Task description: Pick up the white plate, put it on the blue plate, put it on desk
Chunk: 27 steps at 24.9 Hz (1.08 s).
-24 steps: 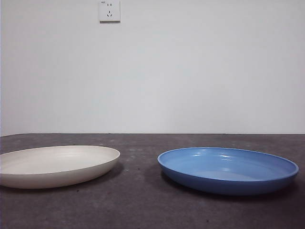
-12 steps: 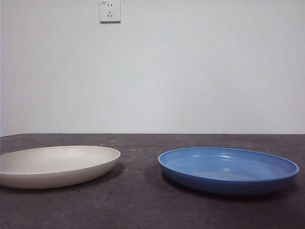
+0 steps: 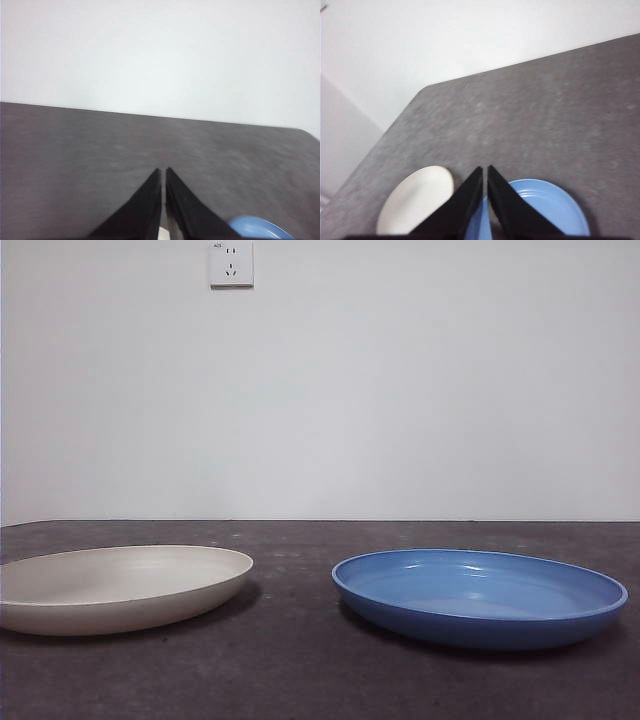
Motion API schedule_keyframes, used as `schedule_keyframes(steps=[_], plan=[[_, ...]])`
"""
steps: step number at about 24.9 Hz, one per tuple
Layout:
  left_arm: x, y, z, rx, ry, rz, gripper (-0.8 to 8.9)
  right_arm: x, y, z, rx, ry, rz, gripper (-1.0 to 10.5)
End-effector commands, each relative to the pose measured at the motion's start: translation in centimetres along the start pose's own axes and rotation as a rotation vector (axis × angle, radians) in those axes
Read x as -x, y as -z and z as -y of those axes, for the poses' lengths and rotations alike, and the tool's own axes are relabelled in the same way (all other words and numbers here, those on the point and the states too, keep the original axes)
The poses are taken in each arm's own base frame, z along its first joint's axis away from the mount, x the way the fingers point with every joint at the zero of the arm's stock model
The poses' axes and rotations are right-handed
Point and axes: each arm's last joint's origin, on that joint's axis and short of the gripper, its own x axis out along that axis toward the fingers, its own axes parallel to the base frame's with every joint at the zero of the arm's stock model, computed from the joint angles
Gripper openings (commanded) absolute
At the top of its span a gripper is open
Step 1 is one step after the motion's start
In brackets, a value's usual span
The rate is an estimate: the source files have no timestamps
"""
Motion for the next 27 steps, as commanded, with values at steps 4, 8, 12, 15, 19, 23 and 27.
schedule_keyframes(steps=[4, 8, 12, 15, 19, 23, 27], plan=[[-1.3, 0.2, 0.7, 0.002, 0.181, -0.107, 0.16, -0.6, -0.2, -1.2, 0.048, -0.142, -0.080, 0.1], [-1.7, 1.1, 1.0, 0.000, 0.235, -0.210, 0.16, -1.1, 0.4, -1.4, 0.057, -0.220, -0.171, 0.1], [-1.7, 1.7, 1.4, -0.037, 0.273, -0.270, 0.32, -1.2, 1.1, -1.0, 0.064, -0.219, -0.253, 0.1], [-1.7, 1.7, 1.5, -0.043, 0.285, -0.272, 0.93, -1.1, 1.5, -0.9, 0.086, -0.210, -0.284, 0.1], [-1.7, 1.7, 1.5, -0.043, 0.287, -0.272, 3.14, -1.1, 1.6, -0.8, 0.098, -0.205, -0.291, 0.1], [-1.6, 1.7, 1.5, -0.039, 0.287, -0.272, 5.52, -1.1, 1.6, -0.8, 0.099, -0.202, -0.290, 1.9], [-1.6, 1.7, 1.5, -0.018, 0.284, -0.276, 6.97, -1.1, 1.6, -0.8, 0.098, -0.202, -0.290, 5.6]])
